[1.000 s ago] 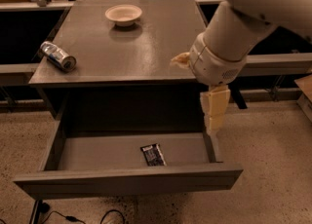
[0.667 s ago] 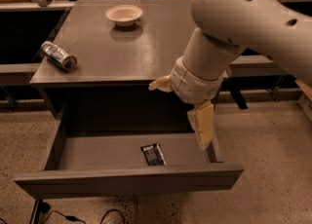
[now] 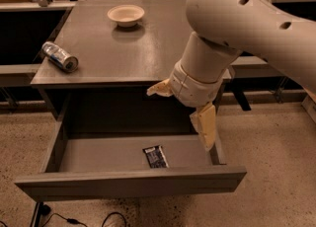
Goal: Pick rxbar blueberry from top drawer and place on counter
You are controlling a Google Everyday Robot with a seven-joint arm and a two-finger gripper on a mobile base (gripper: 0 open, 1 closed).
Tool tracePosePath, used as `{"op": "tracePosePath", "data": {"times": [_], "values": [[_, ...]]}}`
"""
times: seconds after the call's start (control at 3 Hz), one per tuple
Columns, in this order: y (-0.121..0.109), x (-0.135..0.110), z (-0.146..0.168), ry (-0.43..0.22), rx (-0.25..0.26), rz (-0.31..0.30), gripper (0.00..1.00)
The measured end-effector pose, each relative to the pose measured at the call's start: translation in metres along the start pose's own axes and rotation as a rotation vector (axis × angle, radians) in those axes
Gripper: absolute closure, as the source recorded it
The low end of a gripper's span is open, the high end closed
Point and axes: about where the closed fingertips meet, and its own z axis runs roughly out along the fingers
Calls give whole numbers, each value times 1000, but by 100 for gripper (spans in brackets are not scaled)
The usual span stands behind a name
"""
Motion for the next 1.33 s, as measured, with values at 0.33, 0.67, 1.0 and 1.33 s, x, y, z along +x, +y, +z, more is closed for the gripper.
{"op": "tracePosePath", "data": {"times": [0.33, 0.67, 1.0, 1.33], "values": [[-1, -7, 41, 54, -162, -100, 0], [-11, 4, 96, 149, -367, -333, 0], [-24, 19, 98, 226, -388, -455, 0], [-25, 20, 99, 223, -378, -462, 0]]}}
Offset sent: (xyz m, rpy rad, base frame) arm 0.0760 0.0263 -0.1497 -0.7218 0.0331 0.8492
